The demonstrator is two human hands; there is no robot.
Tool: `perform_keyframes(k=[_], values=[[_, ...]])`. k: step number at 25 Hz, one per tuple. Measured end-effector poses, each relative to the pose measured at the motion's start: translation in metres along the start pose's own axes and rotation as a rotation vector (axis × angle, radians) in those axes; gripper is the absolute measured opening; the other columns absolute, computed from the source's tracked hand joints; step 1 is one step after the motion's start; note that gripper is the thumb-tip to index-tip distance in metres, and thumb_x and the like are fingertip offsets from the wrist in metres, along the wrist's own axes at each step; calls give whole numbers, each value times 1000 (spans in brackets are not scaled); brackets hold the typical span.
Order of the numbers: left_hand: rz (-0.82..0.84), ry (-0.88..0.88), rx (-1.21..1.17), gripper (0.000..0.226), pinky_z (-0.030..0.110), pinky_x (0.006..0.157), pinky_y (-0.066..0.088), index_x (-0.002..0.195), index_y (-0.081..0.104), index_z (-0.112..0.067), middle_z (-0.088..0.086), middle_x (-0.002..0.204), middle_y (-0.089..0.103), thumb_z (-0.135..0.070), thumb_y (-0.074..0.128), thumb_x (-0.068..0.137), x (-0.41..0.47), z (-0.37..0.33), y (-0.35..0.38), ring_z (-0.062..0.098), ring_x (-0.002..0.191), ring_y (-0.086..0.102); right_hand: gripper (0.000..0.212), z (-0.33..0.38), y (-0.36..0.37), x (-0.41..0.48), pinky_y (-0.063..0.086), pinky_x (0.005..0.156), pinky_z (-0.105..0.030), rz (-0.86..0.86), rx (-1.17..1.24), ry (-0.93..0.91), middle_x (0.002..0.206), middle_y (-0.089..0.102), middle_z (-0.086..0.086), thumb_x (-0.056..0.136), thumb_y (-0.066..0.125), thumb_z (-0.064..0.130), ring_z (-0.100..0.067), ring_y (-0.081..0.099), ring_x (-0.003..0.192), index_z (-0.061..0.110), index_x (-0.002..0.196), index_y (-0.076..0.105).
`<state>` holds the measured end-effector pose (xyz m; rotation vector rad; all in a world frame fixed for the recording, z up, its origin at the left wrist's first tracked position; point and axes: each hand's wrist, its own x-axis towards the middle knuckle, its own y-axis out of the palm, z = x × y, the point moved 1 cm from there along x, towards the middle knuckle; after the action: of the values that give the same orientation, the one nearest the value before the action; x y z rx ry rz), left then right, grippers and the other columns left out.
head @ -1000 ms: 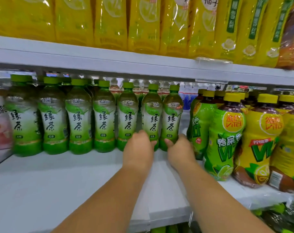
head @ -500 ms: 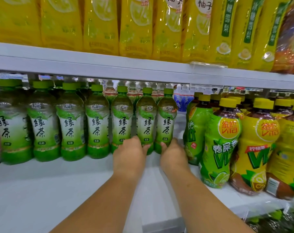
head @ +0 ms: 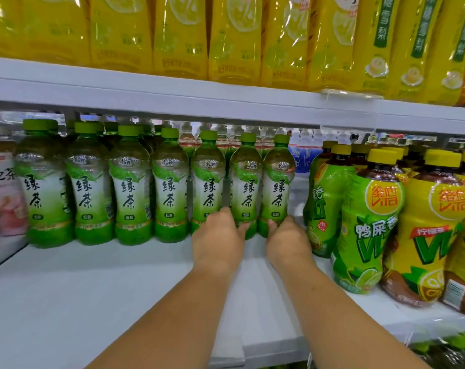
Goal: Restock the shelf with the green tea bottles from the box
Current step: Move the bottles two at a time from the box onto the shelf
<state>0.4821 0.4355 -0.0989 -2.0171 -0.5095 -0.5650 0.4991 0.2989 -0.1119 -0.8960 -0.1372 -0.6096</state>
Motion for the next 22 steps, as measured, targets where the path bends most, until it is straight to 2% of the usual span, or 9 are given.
perform_keyframes(k=[3, 6, 8, 10, 13, 16, 18, 20, 22], values=[[9, -16, -41, 26, 30, 64, 41, 96, 60, -19, 2, 92, 65, -45, 62, 92, -3, 2, -2, 27, 88, 63, 41, 1, -2, -1, 47, 84, -39, -4, 15, 14, 117, 63, -23, 103, 48, 38, -39, 60, 109, 0, 118, 53], [106, -24, -220, 17, 32, 68, 45, 86, 54, -14, 8, 89, 64, -28, 59, 94, -7, 5, -7, 31, 87, 61, 42, 5, -6, -4, 49, 81, -40, -49, 72, 2, 111, 65, -24, 101, 50, 38, -40, 63, 102, -1, 114, 56], [177, -48, -327, 10, 29, 71, 44, 91, 60, -10, 10, 88, 64, -20, 60, 93, -10, 8, -14, 31, 87, 61, 42, 5, -9, -4, 52, 81, -42, -79, 97, 12, 109, 65, -27, 102, 47, 36, -42, 64, 99, -4, 112, 56], [224, -70, -408, 17, 25, 74, 41, 106, 66, -8, 5, 90, 63, -18, 60, 93, -22, 12, -26, 25, 86, 59, 41, 2, -15, -6, 50, 82, -42, -80, 155, 26, 111, 64, -30, 101, 47, 33, -43, 63, 101, -6, 114, 56], [263, -52, -461, 29, 20, 79, 37, 121, 64, -7, 2, 101, 63, -20, 58, 96, -44, 21, -49, 18, 93, 56, 36, 2, -24, -16, 42, 77, -36, -31, 317, 41, 111, 64, -25, 99, 51, 31, -35, 57, 94, -1, 115, 56], [306, -73, -489, 42, 22, 89, 37, 133, 58, -11, 3, 127, 63, -34, 58, 98, -61, 33, -69, 20, 116, 57, 32, 2, -34, -31, 36, 77, -32, 25, 443, 31, 102, 63, -16, 98, 54, 31, -28, 53, 90, 5, 116, 59], [341, -123, -538, 51, 26, 99, 40, 141, 52, -14, 2, 139, 57, -40, 57, 98, -72, 39, -83, 19, 125, 53, 30, -1, -40, -45, 36, 75, -32, 57, 533, 24, 93, 61, -10, 97, 56, 26, -26, 53, 87, 3, 116, 62], [363, -164, -578, 53, 32, 104, 41, 143, 48, -16, 1, 142, 53, -42, 56, 98, -81, 45, -94, 19, 125, 52, 31, -5, -44, -60, 42, 74, -33, 123, 609, 8, 89, 60, -4, 96, 55, 22, -21, 54, 83, 3, 120, 62], [391, -200, -605, 55, 32, 104, 41, 145, 45, -19, -1, 142, 52, -44, 55, 97, -86, 51, -104, 17, 124, 51, 31, -4, -50, -76, 50, 91, -42, 208, 660, 21, 108, 62, -4, 98, 55, 27, -22, 58, 101, 13, 125, 60]])
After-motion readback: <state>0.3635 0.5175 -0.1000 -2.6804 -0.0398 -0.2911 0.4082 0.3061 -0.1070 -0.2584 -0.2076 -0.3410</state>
